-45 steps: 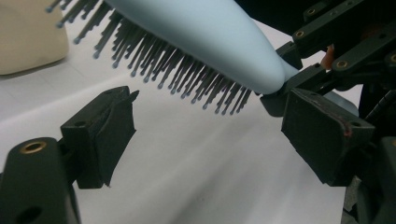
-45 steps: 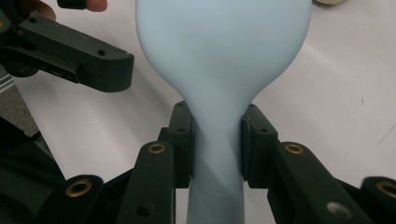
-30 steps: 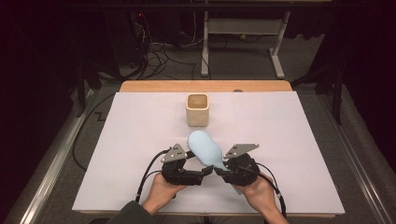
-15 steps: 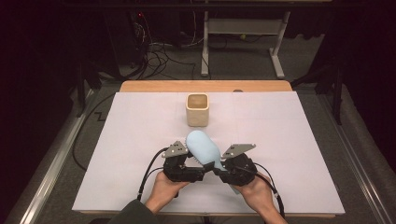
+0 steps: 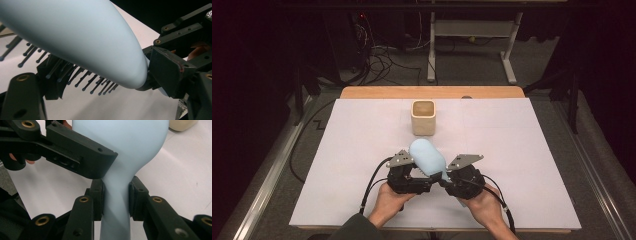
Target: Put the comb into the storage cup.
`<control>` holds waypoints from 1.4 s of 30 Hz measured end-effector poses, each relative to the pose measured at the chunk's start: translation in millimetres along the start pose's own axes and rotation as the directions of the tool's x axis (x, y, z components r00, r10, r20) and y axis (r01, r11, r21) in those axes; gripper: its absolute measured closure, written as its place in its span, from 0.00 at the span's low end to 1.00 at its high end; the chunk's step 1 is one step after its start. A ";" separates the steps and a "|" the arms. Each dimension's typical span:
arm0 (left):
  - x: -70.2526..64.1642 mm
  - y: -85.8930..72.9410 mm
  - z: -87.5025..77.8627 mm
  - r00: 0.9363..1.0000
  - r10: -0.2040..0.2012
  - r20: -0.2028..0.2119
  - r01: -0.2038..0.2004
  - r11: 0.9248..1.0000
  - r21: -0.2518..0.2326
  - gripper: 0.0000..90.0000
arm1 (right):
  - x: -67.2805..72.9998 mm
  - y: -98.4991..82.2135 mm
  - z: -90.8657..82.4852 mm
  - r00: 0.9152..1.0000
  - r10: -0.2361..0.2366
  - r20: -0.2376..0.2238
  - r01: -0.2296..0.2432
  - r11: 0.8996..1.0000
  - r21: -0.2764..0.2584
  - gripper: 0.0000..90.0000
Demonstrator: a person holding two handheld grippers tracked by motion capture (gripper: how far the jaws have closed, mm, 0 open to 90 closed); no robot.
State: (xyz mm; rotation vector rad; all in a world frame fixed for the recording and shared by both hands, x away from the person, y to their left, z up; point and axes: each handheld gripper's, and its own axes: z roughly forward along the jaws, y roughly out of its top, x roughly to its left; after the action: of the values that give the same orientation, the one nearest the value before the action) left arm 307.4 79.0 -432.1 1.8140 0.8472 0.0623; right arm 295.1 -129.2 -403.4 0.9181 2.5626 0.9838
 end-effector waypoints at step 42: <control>-1.5 16.4 -9.2 0.998 -0.068 0.013 0.068 0.997 0.022 0.52 | 4.6 9.0 11.8 0.999 -0.032 0.004 0.032 0.999 0.011 0.78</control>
State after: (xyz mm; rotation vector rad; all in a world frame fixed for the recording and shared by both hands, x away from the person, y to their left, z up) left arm 310.9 82.9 -413.9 1.8017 0.9019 -0.0030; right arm 300.8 -115.0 -406.2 0.8777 2.5736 0.9593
